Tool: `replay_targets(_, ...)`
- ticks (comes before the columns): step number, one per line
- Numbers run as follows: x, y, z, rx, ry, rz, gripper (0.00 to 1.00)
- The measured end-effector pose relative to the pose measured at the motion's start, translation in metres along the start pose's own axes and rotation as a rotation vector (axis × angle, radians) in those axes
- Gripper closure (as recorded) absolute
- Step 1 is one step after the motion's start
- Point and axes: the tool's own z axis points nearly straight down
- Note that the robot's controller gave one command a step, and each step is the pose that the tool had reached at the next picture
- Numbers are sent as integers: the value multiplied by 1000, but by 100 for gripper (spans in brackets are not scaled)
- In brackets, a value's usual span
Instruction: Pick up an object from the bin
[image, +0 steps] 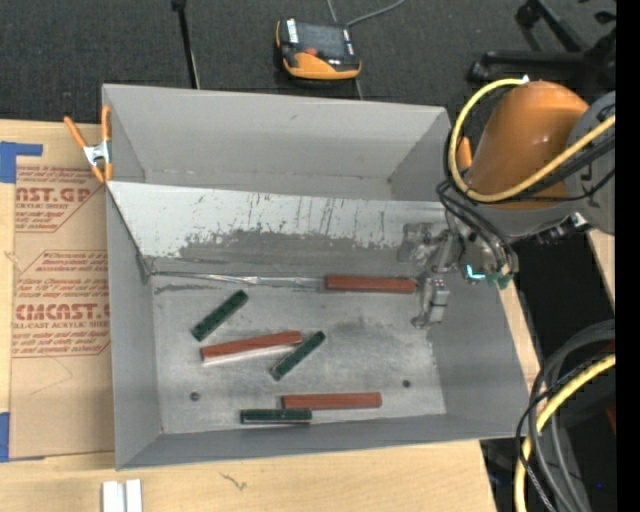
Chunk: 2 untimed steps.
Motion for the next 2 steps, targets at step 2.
replay_targets(2,47,28,83,-1,-10,59,0)
